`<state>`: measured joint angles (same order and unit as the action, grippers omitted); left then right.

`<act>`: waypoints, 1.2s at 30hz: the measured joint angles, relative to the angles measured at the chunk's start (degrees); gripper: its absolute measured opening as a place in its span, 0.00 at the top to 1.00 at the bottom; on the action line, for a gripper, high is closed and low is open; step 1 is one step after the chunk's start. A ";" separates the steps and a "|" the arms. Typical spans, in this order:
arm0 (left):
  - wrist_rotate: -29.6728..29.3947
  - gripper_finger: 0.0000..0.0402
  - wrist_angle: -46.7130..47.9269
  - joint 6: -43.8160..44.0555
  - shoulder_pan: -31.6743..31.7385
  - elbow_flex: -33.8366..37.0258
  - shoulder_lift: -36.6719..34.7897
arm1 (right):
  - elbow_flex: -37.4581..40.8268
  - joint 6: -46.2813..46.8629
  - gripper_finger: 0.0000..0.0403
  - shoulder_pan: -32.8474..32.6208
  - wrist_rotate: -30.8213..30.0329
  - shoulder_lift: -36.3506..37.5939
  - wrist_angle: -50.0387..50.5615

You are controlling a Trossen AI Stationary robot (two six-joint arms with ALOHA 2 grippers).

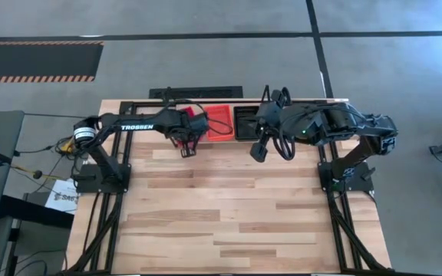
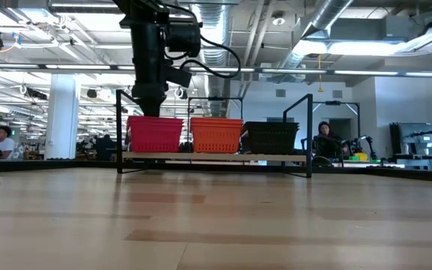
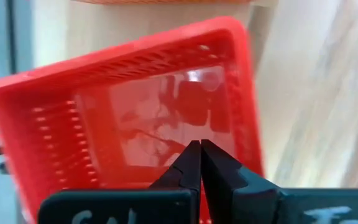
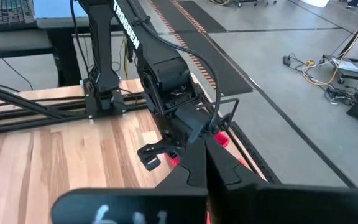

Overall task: Stack baskets on shelf by color
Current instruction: Adjust the bins on the shelf

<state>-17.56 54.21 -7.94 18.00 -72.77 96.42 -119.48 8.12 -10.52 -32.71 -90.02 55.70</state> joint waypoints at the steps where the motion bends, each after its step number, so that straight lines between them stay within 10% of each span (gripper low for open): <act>1: -1.13 1.00 -0.32 0.00 0.01 0.00 0.00 | 0.00 0.00 0.99 0.00 0.00 0.00 0.00; 9: -9.91 1.00 -2.63 1.42 3.96 0.00 0.00 | 0.00 1.04 0.99 -0.43 -0.07 0.00 0.69; 36: 2.99 1.00 -18.24 2.51 11.63 0.00 0.31 | 0.00 2.05 0.99 -1.84 -0.15 0.02 0.52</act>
<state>-14.57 35.98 -5.43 29.63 -72.77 96.73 -119.48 10.17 -12.36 -32.86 -90.00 56.23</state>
